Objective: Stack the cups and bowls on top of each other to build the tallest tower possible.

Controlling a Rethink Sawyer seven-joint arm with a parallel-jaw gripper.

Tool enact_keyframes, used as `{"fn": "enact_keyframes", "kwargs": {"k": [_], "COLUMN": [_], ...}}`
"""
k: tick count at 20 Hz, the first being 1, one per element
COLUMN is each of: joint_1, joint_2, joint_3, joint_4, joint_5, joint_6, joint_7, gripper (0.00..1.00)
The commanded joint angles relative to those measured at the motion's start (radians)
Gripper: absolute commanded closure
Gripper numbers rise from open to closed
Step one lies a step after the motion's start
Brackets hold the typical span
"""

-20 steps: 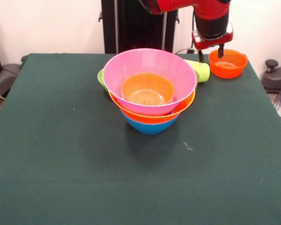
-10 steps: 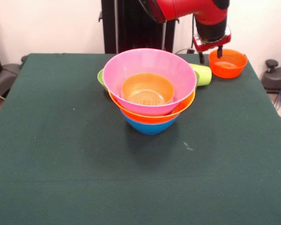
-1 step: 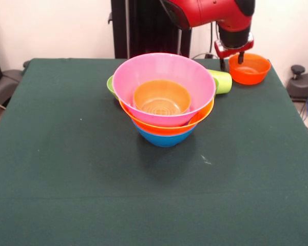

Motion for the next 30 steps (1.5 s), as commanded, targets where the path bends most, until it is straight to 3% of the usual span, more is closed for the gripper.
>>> {"fn": "enact_keyframes", "kwargs": {"k": [1, 7, 14, 15, 26, 30], "joint_1": [0.033, 0.078, 0.101, 0.099, 0.070, 0.033], "joint_2": [0.010, 0.022, 0.047, 0.042, 0.026, -0.001], "joint_3": [-0.033, -0.049, -0.083, -0.082, -0.063, -0.027], "joint_4": [-0.038, -0.073, -0.096, -0.092, -0.077, -0.052], "joint_5": [0.071, 0.111, 0.096, 0.088, 0.079, 0.085], "joint_6": [-0.029, -0.032, -0.080, -0.089, -0.076, -0.056], "joint_7": [0.215, 0.269, 0.302, 0.313, 0.303, 0.294], "gripper": [0.00, 0.00, 0.00, 1.00, 1.00, 1.00]}}
